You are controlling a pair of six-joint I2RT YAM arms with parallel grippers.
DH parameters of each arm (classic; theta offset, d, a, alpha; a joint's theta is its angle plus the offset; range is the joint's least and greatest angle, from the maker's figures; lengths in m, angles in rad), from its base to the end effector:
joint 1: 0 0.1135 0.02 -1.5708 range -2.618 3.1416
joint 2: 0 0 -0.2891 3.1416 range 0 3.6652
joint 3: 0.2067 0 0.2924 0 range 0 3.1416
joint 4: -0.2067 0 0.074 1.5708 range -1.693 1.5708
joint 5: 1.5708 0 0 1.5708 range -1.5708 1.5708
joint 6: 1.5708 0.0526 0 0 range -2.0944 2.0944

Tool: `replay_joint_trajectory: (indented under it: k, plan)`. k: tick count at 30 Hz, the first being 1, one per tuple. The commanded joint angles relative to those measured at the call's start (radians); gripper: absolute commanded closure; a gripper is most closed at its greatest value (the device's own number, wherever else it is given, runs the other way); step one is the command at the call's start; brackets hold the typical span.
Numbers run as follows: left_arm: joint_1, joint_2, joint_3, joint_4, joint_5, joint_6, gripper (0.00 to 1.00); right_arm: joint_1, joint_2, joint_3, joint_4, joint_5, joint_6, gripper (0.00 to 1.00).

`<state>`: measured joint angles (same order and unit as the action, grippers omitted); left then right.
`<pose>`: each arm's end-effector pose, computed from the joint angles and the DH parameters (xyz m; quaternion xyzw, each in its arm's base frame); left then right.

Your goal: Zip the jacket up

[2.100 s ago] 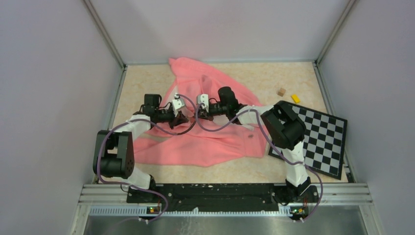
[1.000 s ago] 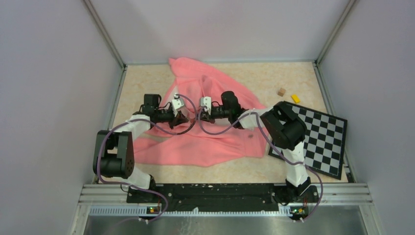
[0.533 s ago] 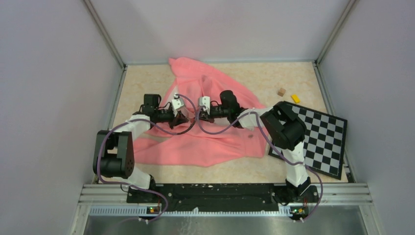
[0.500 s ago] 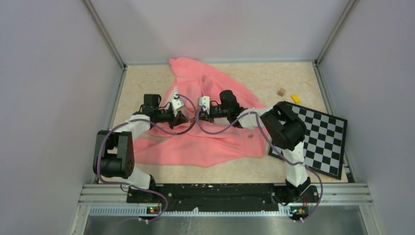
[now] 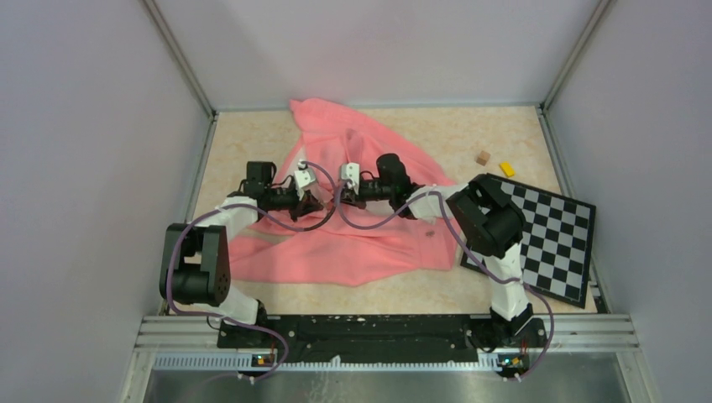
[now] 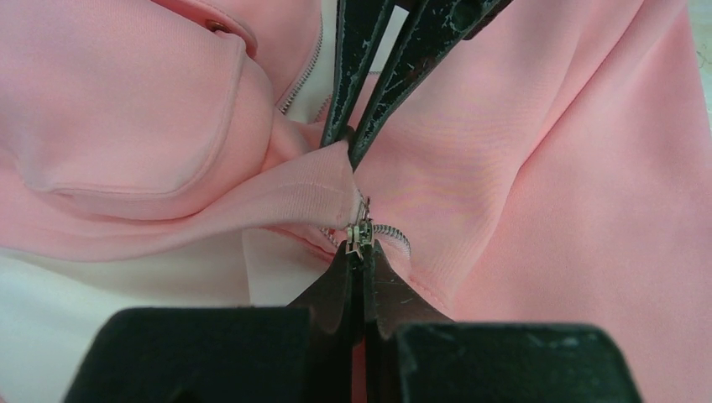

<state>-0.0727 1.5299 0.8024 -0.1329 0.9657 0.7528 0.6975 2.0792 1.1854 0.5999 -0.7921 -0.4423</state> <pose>0.3256 -0.0671 0.1781 0.4810 0.6959 -0.3077 0.4356 0.3538 0.3453 0.1484 -0.5933 0.4997 0.3772 0.5059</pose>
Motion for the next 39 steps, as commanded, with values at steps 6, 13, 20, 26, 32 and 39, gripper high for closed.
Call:
replay_joint_trajectory:
  k: [6,13,20,26,32,39]
  plan:
    - [0.001,0.001,0.021,-0.001,0.031,0.004,1.00,-0.007,-0.038,-0.024,0.131,-0.029,0.044,1.00]
    - [0.001,-0.004,0.019,-0.001,0.033,0.005,1.00,-0.010,-0.036,-0.027,0.115,-0.021,0.033,1.00]
    - [0.001,-0.002,0.020,-0.001,0.036,0.004,1.00,0.002,-0.027,-0.005,0.084,-0.028,0.011,1.00]
    - [0.001,-0.004,0.021,-0.003,0.039,0.005,1.00,0.007,-0.023,0.004,0.077,-0.029,0.008,1.00]
    - [0.001,0.004,0.025,-0.006,0.042,0.004,1.00,0.010,-0.025,0.004,0.087,-0.035,0.007,1.00]
    - [0.001,0.007,0.027,-0.010,0.043,0.006,1.00,0.017,-0.029,0.001,0.110,-0.049,0.011,1.00]
